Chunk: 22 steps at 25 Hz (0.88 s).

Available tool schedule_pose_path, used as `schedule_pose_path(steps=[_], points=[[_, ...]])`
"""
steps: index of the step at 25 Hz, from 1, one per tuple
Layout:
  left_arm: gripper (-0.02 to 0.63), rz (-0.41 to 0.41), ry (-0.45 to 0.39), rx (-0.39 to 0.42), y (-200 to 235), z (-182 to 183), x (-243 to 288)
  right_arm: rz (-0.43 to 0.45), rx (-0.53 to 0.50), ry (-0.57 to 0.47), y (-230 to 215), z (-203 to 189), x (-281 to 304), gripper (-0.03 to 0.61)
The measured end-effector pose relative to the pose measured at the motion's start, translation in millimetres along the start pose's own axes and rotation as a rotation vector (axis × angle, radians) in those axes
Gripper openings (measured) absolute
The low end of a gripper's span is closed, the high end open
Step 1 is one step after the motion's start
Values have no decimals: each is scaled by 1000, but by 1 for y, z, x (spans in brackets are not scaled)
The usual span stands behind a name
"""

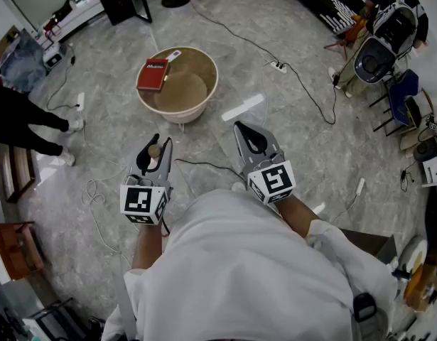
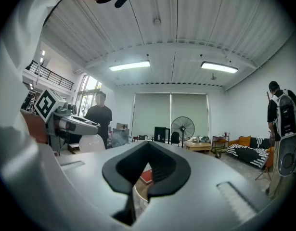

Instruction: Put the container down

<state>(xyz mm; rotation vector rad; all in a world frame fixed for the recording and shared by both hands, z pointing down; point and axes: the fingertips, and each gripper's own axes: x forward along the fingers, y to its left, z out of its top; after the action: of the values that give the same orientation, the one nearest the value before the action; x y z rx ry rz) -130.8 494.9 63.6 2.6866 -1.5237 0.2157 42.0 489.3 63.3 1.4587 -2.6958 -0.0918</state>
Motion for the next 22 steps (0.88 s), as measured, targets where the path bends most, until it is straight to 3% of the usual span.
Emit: schedule_pose_path(steps=[22], points=[[114,-41,24,-3,5,-6,15,-30,29,18,-6,-8,-5,3]])
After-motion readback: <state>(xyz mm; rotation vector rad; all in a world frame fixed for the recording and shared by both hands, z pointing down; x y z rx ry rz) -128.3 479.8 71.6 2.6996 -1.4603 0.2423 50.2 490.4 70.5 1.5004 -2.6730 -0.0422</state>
